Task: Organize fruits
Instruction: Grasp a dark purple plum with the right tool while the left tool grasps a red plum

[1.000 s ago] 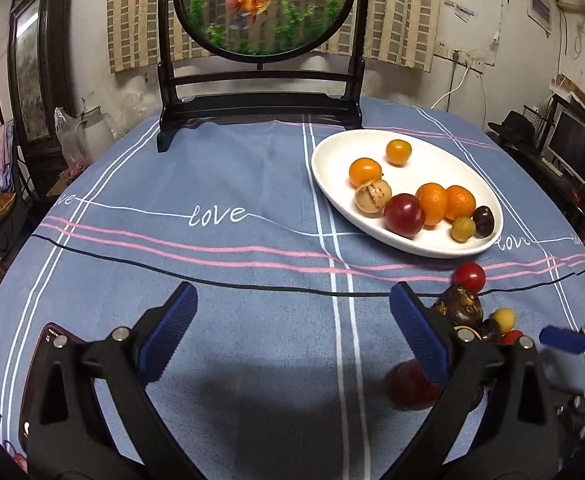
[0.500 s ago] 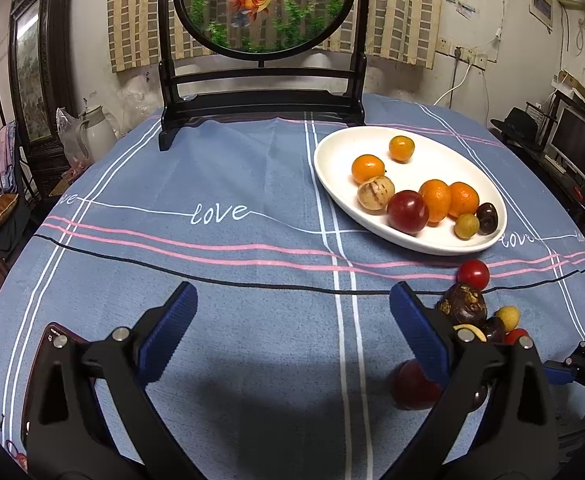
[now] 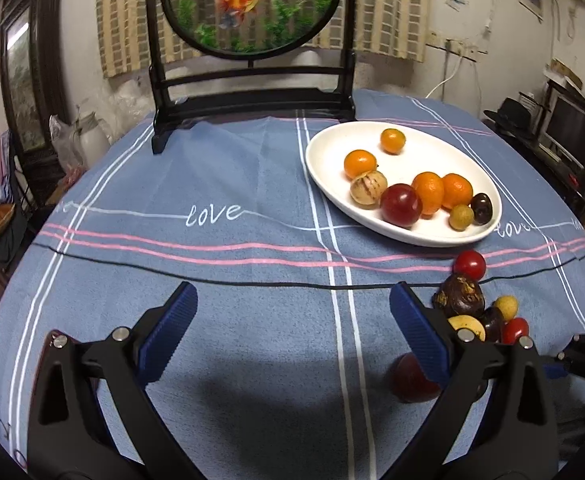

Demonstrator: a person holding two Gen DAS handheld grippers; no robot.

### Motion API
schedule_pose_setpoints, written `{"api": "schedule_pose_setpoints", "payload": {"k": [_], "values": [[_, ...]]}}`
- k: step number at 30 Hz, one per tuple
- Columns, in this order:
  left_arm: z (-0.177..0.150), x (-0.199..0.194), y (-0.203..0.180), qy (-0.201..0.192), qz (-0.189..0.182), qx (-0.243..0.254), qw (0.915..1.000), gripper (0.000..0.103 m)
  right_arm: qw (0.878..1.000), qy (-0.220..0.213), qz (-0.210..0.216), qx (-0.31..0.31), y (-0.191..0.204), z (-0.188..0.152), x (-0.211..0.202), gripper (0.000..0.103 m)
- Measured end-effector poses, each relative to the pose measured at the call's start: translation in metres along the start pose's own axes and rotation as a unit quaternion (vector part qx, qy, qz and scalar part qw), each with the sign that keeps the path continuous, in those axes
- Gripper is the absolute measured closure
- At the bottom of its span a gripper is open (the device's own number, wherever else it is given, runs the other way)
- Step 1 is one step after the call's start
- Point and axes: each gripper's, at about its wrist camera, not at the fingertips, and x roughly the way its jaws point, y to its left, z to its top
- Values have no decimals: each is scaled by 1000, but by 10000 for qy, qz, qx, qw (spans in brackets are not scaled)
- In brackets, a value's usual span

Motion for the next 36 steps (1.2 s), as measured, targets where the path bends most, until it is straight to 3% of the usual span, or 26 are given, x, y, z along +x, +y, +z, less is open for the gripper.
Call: {"api": "schedule_pose_setpoints", "payload": {"k": [4, 7, 13, 16, 18, 20, 22, 28, 36], "values": [[-6, -6, -7, -8, -463, 458, 9979, 5, 9994, -227, 136, 233, -8, 3, -12, 73], [-16, -7, -22, 88, -868, 974, 9914, 7, 9984, -338, 206, 408, -14, 4, -18, 73], [-31, -4, -44, 354, -1346, 1525, 9785, 22, 9979, -396, 156, 481, -16, 4, -22, 73], [-36, -2, -48, 446, -1450, 1609, 9752, 29, 9979, -404, 141, 478, -15, 4, -23, 73], [-39, 1, -52, 550, -1496, 1652, 9733, 38, 9979, -408, 132, 476, -14, 4, -22, 73], [-40, 5, -53, 665, -1644, 1646, 9703, 52, 9979, -416, 126, 480, -14, 4, -22, 73], [-41, 6, -53, 716, -1731, 1650, 9683, 58, 9979, -424, 114, 480, -14, 4, -23, 73], [-45, 15, -56, 928, -1758, 1662, 9659, 63, 9978, -428, 92, 496, -15, 3, -23, 73], [-47, 14, -59, 924, -1743, 1692, 9656, 64, 9978, -442, 54, 489, -17, 3, -23, 73]]}}
